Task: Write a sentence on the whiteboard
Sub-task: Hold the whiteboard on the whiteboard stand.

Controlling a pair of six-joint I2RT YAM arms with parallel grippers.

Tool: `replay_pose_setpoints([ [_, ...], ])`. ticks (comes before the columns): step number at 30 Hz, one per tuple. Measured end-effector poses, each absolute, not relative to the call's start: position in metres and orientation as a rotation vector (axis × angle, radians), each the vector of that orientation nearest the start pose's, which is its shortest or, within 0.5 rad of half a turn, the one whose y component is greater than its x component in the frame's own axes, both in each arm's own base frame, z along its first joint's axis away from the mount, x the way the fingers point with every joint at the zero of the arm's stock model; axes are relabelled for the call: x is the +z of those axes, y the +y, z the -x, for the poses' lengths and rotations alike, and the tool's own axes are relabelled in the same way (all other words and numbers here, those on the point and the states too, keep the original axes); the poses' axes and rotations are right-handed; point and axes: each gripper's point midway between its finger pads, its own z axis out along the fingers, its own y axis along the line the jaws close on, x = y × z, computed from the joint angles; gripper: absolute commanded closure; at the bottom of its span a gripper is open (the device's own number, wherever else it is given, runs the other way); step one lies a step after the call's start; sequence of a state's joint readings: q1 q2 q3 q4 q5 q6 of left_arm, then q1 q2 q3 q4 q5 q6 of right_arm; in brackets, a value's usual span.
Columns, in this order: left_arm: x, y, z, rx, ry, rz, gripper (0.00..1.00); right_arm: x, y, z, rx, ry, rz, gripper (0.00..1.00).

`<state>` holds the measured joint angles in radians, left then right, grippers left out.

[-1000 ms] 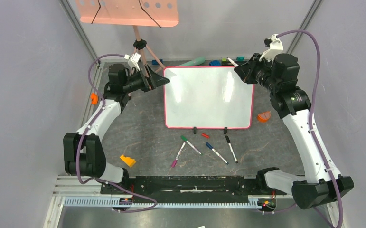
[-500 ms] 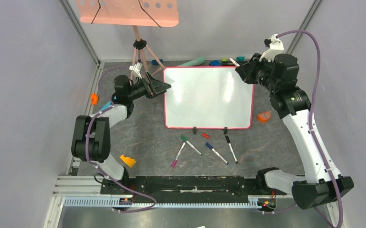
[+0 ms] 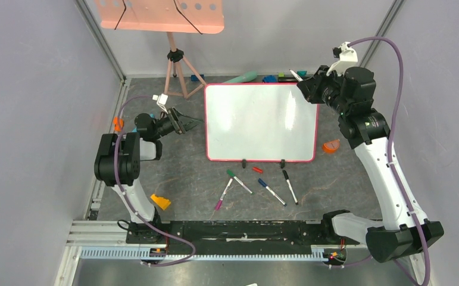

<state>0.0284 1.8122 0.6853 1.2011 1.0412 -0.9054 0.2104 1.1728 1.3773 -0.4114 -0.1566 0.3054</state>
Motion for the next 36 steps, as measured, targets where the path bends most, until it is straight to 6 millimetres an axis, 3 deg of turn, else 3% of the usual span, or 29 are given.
replay_pose_setpoints([
  [6,0.137,-0.153,-0.383,-1.449,1.706,-0.203,0.14,0.380,0.118,-0.363,0.510,1.784,0.030,1.00],
  [11,0.120,-0.156,-0.376,-1.482,1.710,-0.261,0.09,0.381,0.118,-0.365,0.511,1.772,0.030,1.00],
  [15,0.107,-0.160,-0.373,-1.508,1.732,-0.267,0.23,0.380,0.119,-0.367,0.513,1.769,0.032,1.00],
  [21,0.094,-0.183,-0.359,-1.597,1.763,-0.352,0.26,0.375,0.122,-0.376,0.520,1.774,0.037,1.00],
  [27,0.085,-0.194,-0.347,-1.659,1.790,-0.405,0.22,0.364,0.126,-0.385,0.526,1.802,0.041,1.00],
  [30,0.082,-0.196,-0.352,-1.663,1.786,-0.423,0.22,0.362,0.127,-0.386,0.530,1.806,0.045,1.00],
  [36,0.089,-0.197,-0.366,-1.638,1.740,-0.488,0.13,0.362,0.128,-0.386,0.536,1.806,0.050,0.99],
])
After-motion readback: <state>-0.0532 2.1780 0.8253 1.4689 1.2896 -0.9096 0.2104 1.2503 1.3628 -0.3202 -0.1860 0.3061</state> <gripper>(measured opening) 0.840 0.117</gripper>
